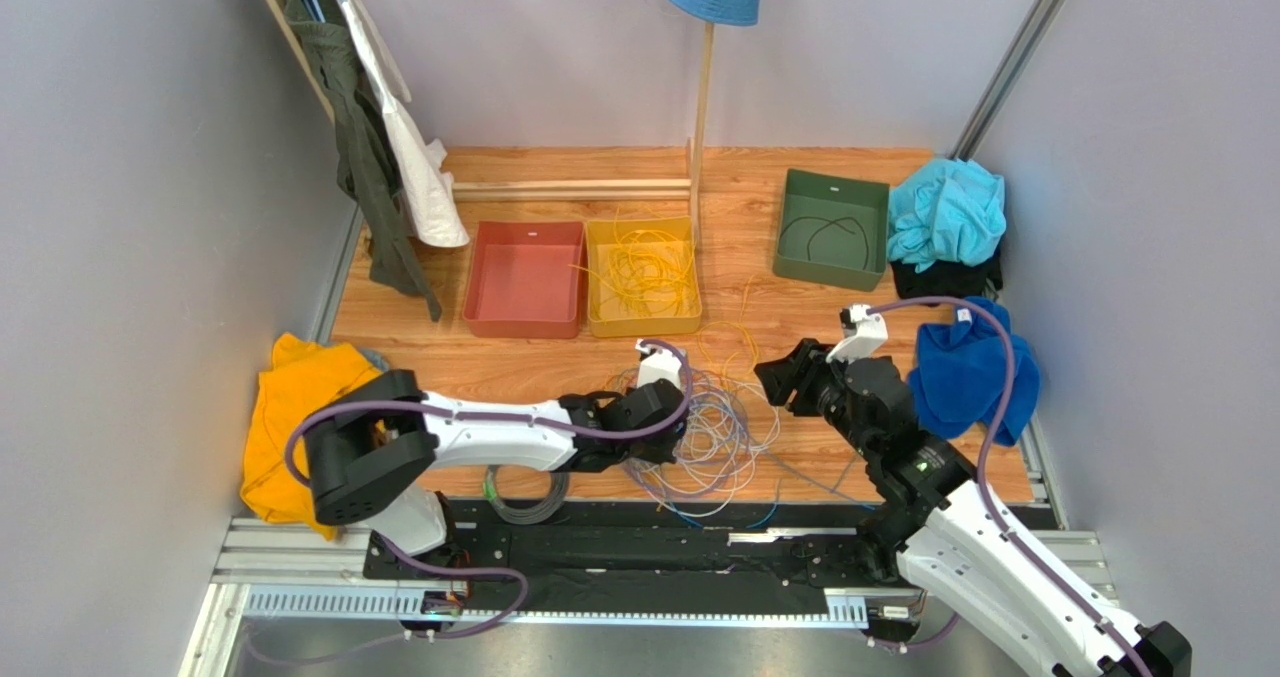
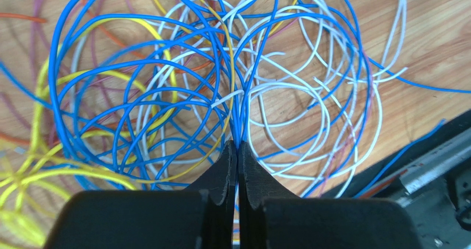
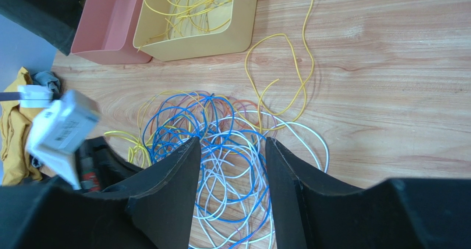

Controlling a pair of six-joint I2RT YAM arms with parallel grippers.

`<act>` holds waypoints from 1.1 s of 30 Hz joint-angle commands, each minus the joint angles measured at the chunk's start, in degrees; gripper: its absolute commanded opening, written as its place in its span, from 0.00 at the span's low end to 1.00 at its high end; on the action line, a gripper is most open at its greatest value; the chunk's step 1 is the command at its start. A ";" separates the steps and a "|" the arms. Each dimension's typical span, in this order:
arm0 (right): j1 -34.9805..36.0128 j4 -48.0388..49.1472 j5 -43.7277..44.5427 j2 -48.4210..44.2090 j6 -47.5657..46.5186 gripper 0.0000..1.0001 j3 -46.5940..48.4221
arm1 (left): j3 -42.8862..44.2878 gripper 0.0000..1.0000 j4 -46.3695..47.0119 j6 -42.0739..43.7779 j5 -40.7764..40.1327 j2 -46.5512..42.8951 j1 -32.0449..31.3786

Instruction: Untangle the cables

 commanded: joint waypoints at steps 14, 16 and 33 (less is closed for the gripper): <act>0.35 -5.11 -10.90 -11.35 -0.32 0.50 8.82 | 33.31 0.00 -25.18 22.61 0.27 -29.43 0.05; 0.34 -5.12 -12.49 -12.93 0.29 0.50 9.44 | 39.36 0.00 -27.55 24.10 0.10 -28.28 0.13; 0.35 13.05 -27.96 -12.24 13.74 0.59 10.77 | 30.18 0.00 -23.09 19.36 3.61 -28.19 0.13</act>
